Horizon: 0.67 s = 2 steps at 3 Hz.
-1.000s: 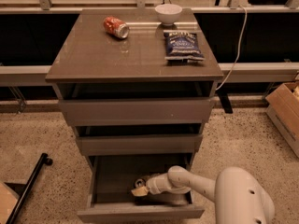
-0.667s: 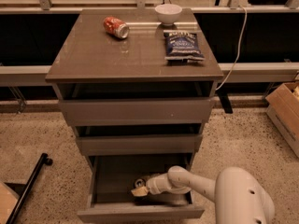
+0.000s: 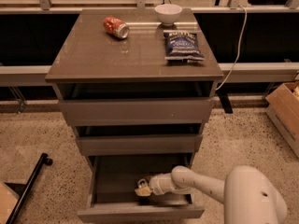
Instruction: Pick pepsi can from bottom drawer and place on counter
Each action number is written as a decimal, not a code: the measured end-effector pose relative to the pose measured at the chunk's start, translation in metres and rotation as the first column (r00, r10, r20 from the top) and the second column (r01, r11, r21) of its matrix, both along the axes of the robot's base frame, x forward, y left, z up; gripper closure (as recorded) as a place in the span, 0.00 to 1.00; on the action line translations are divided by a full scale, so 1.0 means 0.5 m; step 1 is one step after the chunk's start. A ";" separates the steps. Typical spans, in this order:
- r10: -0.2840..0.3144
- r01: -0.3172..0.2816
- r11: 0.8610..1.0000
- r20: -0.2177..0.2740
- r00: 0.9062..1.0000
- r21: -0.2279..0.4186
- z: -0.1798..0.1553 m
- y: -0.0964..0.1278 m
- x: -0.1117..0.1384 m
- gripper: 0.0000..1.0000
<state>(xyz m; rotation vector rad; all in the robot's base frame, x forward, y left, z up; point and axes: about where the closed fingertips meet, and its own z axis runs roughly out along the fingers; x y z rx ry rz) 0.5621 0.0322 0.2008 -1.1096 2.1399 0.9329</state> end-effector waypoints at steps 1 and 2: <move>0.044 -0.044 0.999 -0.021 0.999 0.006 0.012 0.022 -0.048 0.81; 0.047 -0.046 0.999 -0.022 0.999 0.007 0.011 0.025 -0.051 0.57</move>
Offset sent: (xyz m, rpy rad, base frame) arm -0.0232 0.0102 0.0073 0.0044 0.0182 0.0437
